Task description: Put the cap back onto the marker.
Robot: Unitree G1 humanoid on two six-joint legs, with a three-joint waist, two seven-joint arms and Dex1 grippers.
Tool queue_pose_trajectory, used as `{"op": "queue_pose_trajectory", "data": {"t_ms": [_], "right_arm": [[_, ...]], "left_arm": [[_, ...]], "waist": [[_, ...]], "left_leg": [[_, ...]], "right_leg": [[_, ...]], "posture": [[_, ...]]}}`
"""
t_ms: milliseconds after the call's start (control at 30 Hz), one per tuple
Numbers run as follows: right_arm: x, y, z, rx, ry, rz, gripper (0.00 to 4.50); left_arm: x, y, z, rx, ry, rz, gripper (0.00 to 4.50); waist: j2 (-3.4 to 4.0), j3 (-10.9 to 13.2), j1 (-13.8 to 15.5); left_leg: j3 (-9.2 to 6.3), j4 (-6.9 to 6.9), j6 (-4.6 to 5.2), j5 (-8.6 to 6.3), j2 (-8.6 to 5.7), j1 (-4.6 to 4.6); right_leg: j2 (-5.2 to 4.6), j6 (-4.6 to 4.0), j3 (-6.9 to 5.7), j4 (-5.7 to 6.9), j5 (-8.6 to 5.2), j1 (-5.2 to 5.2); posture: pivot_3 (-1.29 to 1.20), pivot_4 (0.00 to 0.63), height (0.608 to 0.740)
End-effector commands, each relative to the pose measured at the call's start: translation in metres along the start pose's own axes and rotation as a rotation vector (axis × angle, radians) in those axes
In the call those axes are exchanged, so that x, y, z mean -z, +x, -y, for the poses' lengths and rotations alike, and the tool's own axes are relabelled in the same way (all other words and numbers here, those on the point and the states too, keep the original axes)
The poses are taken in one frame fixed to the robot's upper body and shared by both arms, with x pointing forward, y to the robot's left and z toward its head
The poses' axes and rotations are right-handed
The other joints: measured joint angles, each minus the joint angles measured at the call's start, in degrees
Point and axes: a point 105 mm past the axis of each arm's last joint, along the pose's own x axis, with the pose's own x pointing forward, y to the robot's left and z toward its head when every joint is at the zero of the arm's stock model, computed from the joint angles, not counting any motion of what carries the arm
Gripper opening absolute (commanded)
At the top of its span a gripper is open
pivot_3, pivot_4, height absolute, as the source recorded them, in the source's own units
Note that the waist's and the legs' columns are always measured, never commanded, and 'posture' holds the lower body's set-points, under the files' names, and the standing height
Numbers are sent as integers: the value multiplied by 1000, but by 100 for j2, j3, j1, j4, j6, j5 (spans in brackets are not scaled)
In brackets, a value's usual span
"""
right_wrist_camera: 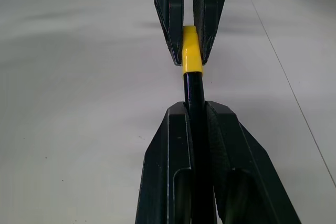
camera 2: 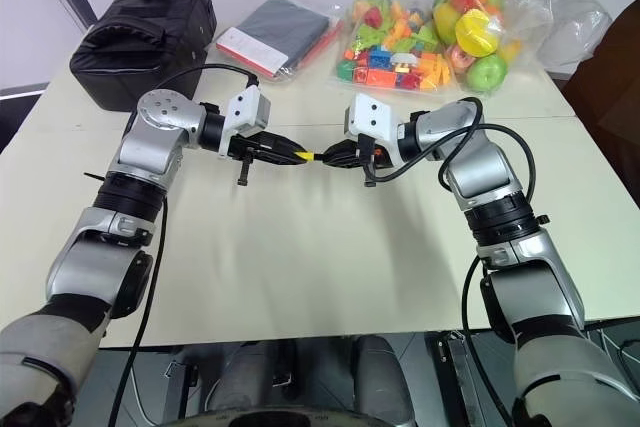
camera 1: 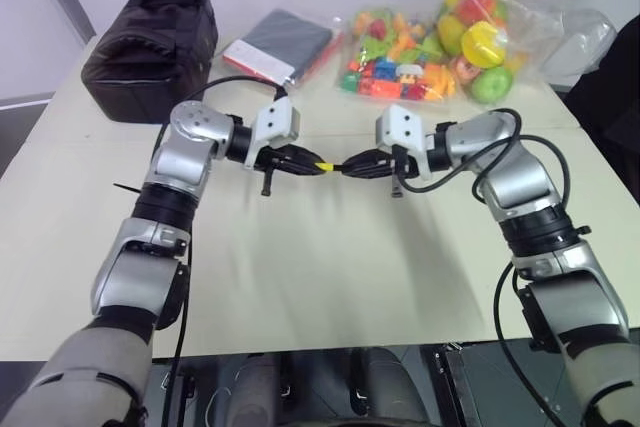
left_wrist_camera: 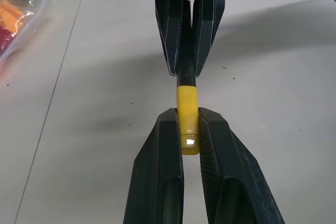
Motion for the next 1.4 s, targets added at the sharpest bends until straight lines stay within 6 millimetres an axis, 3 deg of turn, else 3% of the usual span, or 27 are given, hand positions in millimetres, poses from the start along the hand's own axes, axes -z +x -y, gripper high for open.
{"op": "queue_pose_trajectory", "data": {"t_ms": [33,467,600,767,933,1100,1267,1333,1400], "right_arm": [[-32,-8,18,112,-82,83,0],[-28,-8,17,114,-78,72,0],[-26,-8,17,114,-74,64,0],[-21,-10,17,119,-78,35,0],[-13,-18,17,144,-59,12,0],[13,-47,18,281,79,-3,0],[49,-75,8,449,216,-63,0],[67,-87,6,552,267,-102,0],[84,-96,8,664,321,-117,0]], "left_arm": [[-26,33,23,178,101,89,55],[-18,29,17,124,99,73,55],[-17,27,16,122,92,76,1811],[-9,16,1,28,120,22,4471],[-5,-36,-39,-239,70,11,4471],[12,-95,-52,-535,-21,48,4471],[37,-132,-38,-799,-164,133,4471],[49,-134,-23,-887,-236,162,4471],[59,-122,-2,-930,-324,181,4471]], "waist": [[0,0,0],[0,0,1],[0,0,16],[0,0,1],[-1,1,-25],[-1,0,4],[-1,0,10],[-1,0,8],[0,-1,9]], "left_leg": [[0,0,0,0,0,0],[0,0,0,0,0,0],[-1,1,0,0,0,0],[-1,3,0,0,0,0],[-3,2,0,0,2,-1],[-3,-2,0,0,5,-1],[-2,0,1,0,1,-1],[-13,2,1,0,5,1],[-16,1,0,0,9,4]], "right_leg": [[0,0,0,0,0,0],[0,0,0,0,0,0],[0,0,0,0,0,3],[2,0,0,0,0,1],[4,0,0,1,0,-2],[4,-1,2,-3,0,-2],[-9,0,1,-1,0,2],[-11,1,1,3,0,3],[-12,1,3,1,0,6]], "posture": [[0,150,740],[0,150,740],[0,150,740],[0,150,740],[0,150,740],[0,150,740],[0,150,740],[0,150,740],[0,150,740]]}}
